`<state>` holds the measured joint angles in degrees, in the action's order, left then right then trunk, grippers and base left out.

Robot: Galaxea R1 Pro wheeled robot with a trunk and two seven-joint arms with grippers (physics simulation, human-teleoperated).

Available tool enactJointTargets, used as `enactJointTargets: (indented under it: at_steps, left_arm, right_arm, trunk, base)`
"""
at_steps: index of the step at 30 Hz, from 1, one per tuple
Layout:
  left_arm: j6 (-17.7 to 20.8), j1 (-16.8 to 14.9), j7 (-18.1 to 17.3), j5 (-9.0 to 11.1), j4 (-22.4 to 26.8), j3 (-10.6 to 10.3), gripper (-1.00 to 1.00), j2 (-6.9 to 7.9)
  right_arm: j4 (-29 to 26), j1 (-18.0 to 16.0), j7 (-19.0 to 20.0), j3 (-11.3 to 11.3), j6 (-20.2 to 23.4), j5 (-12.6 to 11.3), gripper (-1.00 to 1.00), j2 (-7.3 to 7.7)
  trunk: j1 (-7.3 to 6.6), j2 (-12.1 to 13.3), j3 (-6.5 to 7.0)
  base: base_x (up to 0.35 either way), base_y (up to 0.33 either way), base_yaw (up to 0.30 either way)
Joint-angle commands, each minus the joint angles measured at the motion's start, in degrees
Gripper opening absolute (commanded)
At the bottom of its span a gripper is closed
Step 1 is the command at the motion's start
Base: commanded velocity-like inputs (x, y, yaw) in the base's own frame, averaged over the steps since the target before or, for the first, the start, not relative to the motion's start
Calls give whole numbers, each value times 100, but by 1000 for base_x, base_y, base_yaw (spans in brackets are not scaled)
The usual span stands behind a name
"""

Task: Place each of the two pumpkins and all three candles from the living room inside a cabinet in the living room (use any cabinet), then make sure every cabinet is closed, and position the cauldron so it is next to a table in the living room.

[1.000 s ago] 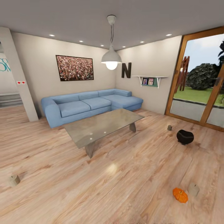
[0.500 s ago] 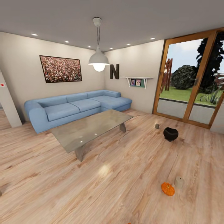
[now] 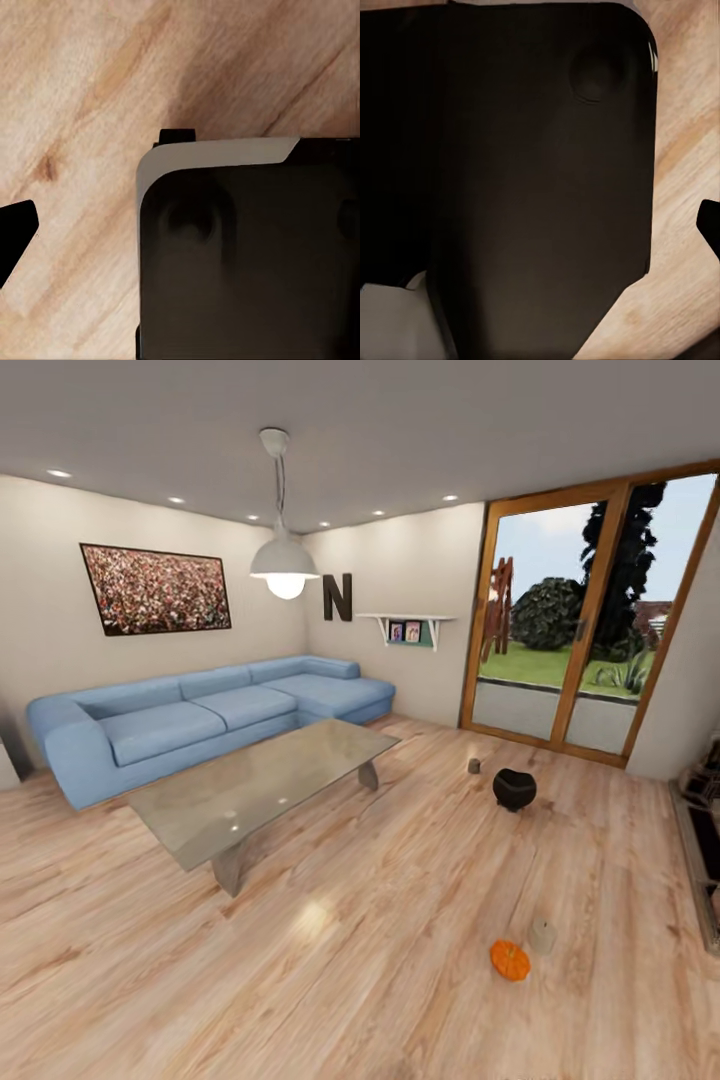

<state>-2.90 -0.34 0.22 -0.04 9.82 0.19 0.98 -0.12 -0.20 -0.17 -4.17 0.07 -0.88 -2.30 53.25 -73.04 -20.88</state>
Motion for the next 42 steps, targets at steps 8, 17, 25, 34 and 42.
enactJointTargets:
  at_steps: [8,17,25,34,42]
  left_arm:
    - [61,-1,4,22,148,13,100,-17]
    - [48,-1,4,30,135,16,100,-28]
    - [28,-1,4,30,100,9,100,-21]
    - [15,-1,-4,23,99,8,100,-19]
    - [1,-1,-5,9,91,0,100,-19]
  right_arm:
    - [-14,-6,13,20,-46,71,100,-30]
    - [-10,2,68,39,-52,96,100,-40]
    - [-9,3,62,25,-67,97,100,-41]
    - [-6,7,61,6,-76,29,100,-50]
    - [-6,11,49,-13,-69,7,100,-60]
  trunk:
    - [-177,319,185]
    - [-374,680,398]
    - [-550,1001,589]
    - [-748,1362,801]
    - [-923,1683,995]
  base:
    - [0,0,-204]
    - [0,0,-124]
    - [0,0,-3]
    - [0,0,-103]
    - [0,0,-187]
